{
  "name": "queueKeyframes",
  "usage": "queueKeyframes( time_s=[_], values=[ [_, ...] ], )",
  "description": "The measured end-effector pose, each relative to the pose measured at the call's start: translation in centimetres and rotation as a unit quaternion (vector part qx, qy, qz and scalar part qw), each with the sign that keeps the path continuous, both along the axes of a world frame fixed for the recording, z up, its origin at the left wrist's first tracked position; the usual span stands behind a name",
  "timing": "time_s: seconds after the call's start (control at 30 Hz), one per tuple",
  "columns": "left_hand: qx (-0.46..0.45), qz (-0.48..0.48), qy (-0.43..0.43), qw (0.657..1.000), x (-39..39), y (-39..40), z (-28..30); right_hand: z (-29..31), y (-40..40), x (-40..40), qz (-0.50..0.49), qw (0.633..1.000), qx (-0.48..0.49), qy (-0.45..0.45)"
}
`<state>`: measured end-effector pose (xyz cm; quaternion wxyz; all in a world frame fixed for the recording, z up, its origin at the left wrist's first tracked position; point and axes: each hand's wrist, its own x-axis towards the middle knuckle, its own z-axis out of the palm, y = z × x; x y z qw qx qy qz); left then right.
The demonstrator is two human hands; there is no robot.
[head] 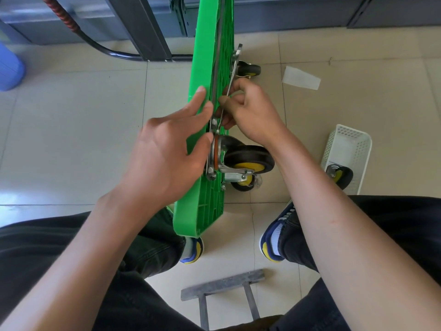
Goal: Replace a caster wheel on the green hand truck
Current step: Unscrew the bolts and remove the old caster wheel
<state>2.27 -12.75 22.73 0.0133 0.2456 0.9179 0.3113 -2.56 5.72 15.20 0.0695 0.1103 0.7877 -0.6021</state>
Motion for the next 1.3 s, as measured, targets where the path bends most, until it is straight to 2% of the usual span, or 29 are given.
queueKeyframes(
  time_s=[0.33,0.5,0.67,0.83,1.07,1.3],
  values=[
    [0.005,0.003,-0.003,1.0,0.1,-0.1,-0.2,1.3,-0.3,4.4,0.002,0.99,0.123,0.076],
    [0.002,0.004,-0.009,1.0,0.1,0.0,-0.1,1.0,0.1,6.1,0.031,0.981,0.148,0.118],
    [0.001,0.006,-0.015,1.0,0.1,0.0,0.0,0.4,0.1,6.9,0.025,0.982,0.146,0.115],
    [0.008,0.009,-0.012,1.0,0.0,-0.1,0.0,0.2,0.6,6.5,-0.066,0.99,0.055,0.115],
    [0.006,0.0,-0.018,1.0,0.1,-0.1,0.1,0.0,1.5,3.4,-0.128,0.99,-0.006,0.055],
    [0.006,-0.003,-0.023,1.0,0.2,0.0,0.1,-1.5,2.1,-0.2,-0.139,0.966,-0.153,-0.153]
  ],
)
